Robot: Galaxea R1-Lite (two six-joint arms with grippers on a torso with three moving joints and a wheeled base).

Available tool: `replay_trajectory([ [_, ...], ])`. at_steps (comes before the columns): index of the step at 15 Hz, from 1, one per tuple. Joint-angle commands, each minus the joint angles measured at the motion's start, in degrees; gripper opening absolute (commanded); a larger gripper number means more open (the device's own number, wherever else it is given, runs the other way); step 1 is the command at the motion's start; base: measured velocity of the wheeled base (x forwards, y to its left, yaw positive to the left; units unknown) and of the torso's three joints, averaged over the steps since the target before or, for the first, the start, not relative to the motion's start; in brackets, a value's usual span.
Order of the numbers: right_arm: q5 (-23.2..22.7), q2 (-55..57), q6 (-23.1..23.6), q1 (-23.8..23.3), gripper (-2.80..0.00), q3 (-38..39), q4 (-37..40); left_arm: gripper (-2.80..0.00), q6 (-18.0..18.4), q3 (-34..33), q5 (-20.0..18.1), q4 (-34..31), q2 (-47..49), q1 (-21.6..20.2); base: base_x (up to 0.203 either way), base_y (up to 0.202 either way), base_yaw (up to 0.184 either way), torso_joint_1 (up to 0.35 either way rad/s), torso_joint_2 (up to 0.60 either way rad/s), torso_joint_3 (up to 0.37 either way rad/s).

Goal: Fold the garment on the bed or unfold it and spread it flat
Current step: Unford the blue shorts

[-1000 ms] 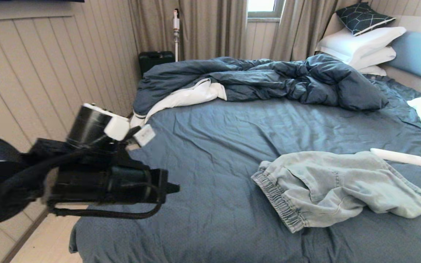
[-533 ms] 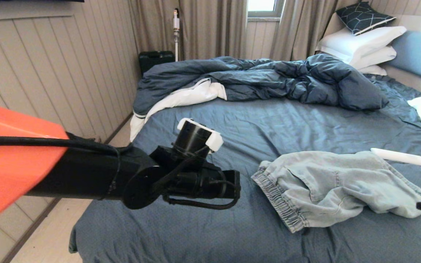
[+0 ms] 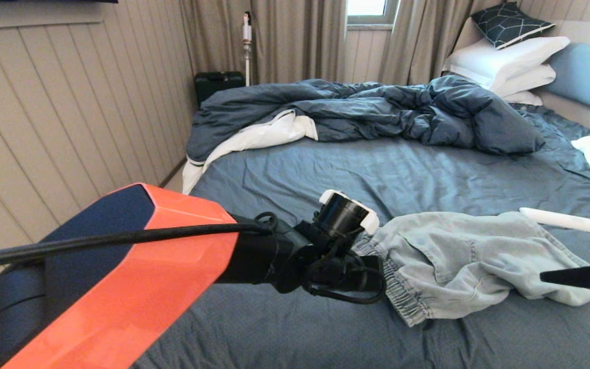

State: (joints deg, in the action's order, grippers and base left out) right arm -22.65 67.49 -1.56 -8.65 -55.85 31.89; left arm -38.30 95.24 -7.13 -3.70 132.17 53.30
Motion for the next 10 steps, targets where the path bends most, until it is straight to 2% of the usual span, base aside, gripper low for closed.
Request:
replay_trajectory([
  [1,-0.16,1.02,-0.87,-2.89,-2.8,-1.76,0.19,-2.8,-2.56,2.27,1.07,-1.51,3.67,-0.74,0.0,0.0,0.0,0.0,0.0,0.0],
  [3,-0.73,0.37,-1.55,-6.0,-2.8,-3.3,0.36,-2.8,-3.32,2.97,1.22,-2.13,4.79,-1.0,0.0,0.0,0.0,0.0,0.0,0.0],
  [4,-0.73,-0.01,-1.8,-6.03,-2.8,-3.1,0.37,0.0,-3.48,3.68,1.44,-2.56,5.37,-1.0,0.0,0.0,0.0,0.0,0.0,0.0],
  [7,-0.55,-0.7,-1.96,-5.85,-2.8,-2.33,0.63,0.0,-4.25,7.62,4.21,-3.29,7.83,-0.88,0.0,0.0,0.0,0.0,0.0,0.0],
  [10,-0.55,-0.43,-1.87,-5.54,-2.8,-1.16,0.42,0.0,-4.34,12.35,4.31,-3.26,9.39,0.0,0.0,0.0,0.0,0.0,0.0,0.0],
])
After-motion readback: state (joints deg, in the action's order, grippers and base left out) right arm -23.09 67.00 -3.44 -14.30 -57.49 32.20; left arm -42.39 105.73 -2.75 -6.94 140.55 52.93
